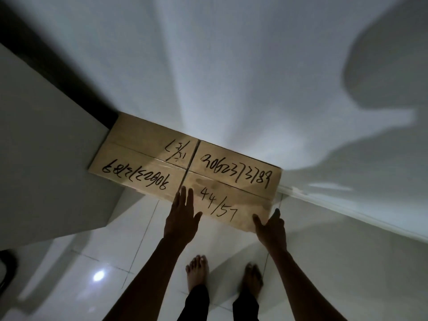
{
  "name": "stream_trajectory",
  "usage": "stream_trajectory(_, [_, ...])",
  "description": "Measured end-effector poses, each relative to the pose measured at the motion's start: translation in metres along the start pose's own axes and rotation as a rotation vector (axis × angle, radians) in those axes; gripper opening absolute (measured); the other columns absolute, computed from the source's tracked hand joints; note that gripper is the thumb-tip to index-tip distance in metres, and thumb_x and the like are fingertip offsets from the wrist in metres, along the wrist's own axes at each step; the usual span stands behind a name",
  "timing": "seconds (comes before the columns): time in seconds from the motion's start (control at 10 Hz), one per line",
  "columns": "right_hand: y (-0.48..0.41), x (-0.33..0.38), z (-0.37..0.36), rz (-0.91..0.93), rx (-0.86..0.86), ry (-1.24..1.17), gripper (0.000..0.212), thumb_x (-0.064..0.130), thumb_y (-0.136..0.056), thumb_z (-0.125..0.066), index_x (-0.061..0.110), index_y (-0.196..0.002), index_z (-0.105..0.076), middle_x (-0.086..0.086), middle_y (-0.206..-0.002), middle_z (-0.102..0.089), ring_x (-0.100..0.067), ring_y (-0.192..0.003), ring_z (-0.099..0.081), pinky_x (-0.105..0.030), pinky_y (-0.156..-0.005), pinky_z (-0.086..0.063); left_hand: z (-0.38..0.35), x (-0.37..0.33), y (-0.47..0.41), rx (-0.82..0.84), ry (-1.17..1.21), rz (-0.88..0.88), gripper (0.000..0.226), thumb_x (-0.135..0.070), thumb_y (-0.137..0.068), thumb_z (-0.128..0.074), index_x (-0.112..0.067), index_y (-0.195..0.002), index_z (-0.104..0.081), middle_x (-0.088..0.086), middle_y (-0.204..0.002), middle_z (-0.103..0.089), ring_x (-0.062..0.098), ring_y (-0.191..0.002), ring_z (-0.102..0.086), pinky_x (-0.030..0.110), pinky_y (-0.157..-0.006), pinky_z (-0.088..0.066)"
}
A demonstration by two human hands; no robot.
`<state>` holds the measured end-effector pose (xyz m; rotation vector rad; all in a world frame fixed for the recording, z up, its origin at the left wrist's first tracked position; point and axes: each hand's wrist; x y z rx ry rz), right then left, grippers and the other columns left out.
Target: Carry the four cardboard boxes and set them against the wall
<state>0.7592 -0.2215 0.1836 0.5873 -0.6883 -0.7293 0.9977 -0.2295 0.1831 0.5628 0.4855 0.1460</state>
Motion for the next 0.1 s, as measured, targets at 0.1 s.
stream_trajectory(0.1, [0.0677,0.0154,0.0455,0.067,-0.046,0.130,0.086,0.043,-0.095,-0.060,0.004,-0.158,-0.016,-0.025,-0.153,-0.039,-0.042,-0.137,-0.045,-0.053,-0.111,-0.041,0.0467,-0.0145,0.0660,0.008,-0.006,-0.061,0.074,-0.040,-0.099,-0.039,-0.015,-0.153,0.004,0.009,-0.163,0.009,0.025,-0.151,0.004,0.038,-0.121,-0.010])
Point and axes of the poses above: each hand's wrist, its own y-axis away from the middle knuckle, its own z-axis out of the back of the hand, x = y × z
